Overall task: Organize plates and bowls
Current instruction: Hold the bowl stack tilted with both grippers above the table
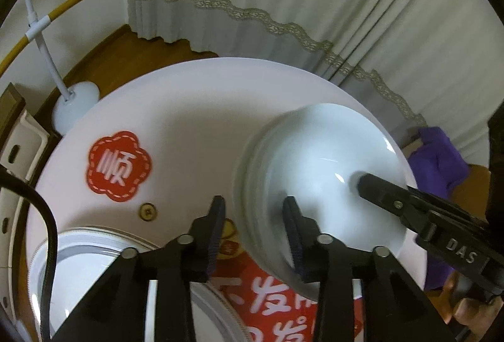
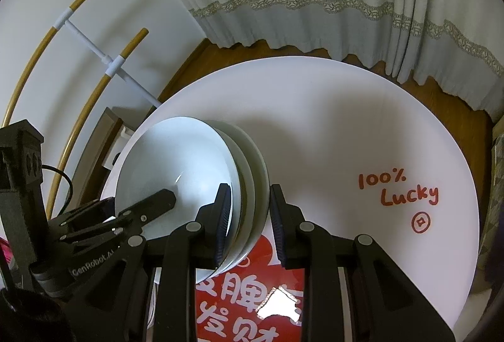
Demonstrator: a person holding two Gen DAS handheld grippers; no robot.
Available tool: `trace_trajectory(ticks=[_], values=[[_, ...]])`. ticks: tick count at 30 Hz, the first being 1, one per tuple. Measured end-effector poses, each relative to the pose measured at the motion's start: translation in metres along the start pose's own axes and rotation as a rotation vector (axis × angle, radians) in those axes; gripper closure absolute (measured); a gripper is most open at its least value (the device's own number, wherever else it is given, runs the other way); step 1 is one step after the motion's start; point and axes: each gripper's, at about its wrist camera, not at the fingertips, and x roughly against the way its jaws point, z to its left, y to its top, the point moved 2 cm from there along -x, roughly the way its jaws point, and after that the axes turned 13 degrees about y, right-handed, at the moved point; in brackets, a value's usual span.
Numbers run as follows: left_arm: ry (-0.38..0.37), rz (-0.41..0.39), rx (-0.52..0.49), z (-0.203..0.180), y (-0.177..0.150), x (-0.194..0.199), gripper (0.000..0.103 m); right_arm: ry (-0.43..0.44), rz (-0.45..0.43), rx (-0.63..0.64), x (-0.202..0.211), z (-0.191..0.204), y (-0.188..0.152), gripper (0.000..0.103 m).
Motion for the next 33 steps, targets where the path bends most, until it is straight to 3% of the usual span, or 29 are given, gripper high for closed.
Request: trace_trajectory(ticks=[7, 20, 33], values=[[-0.046, 0.016, 0.062, 0.006, 0.003, -0.007, 0.076, -0.012, 0.000, 0.002, -0.003, 0.001, 0.000, 0.078], [-0.026, 0.016, 0.069, 0.004, 0.004, -0.005, 0.081, -0.081, 0.043, 0.052, -0.006, 0.007, -0.001, 0.077], [-0.006, -0.008, 0.052, 0.004, -0.005, 0.008, 0.082, -0.056, 0.030, 0.038, -0.001, 0.006, -0.007, 0.078]])
